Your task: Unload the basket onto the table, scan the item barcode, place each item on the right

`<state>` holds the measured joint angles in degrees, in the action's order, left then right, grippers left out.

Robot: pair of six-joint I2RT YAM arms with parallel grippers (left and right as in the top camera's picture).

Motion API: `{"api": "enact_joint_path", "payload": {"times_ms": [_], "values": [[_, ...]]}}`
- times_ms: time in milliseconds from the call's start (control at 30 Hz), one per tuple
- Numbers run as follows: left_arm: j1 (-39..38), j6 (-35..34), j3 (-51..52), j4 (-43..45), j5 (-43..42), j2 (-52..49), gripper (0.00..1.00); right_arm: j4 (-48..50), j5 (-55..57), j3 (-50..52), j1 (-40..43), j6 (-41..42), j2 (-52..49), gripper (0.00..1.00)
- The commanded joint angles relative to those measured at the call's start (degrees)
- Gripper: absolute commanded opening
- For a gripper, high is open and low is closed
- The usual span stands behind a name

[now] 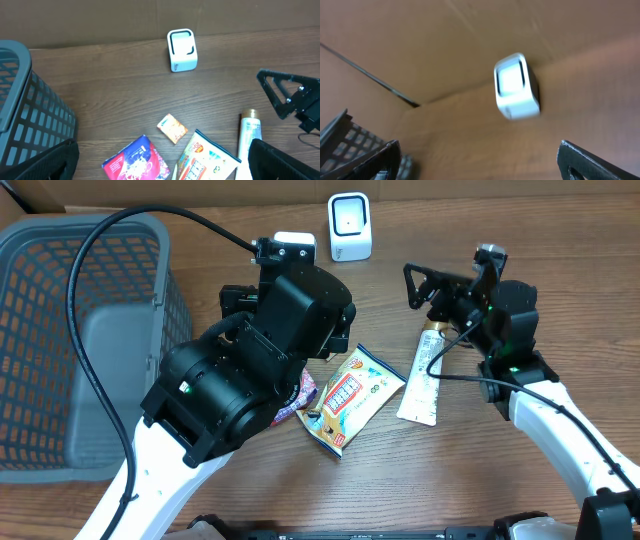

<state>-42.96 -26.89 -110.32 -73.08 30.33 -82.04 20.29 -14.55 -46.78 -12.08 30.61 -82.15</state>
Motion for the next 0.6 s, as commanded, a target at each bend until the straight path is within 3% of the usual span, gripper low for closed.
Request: {"api": "enact_joint_path", "payload": {"times_ms": [0, 100, 200, 367, 567], "values": [[0.3, -0.6, -0.8, 0.0, -0.3, -0.1, 1.0, 0.9, 5.3, -0.9, -1.4, -4.1, -0.6, 1.0], [0.3, -0.6, -0.8, 0.0, -0.3, -0.1, 1.0, -5.7, 5.3, -0.9, -1.4, 5.2, -0.3, 1.0], [0.3, -0.6, -0.8, 0.0, -0.3, -0.1, 1.0, -18.8, 5.5, -0.9, -0.2, 12.7, 0.0, 1.0], [0.3, -0.6, -0.8, 0.0, -0.3, -0.1, 1.0, -36.0, 8.3, -0.9, 0.6, 9.1, 0.0, 1.0], [0.3, -0.6, -0.8, -0.2, -0.3, -0.2, 1.0, -40.1, 11.8, -0.9, 0.6, 3.4, -0.2, 1.0]]}}
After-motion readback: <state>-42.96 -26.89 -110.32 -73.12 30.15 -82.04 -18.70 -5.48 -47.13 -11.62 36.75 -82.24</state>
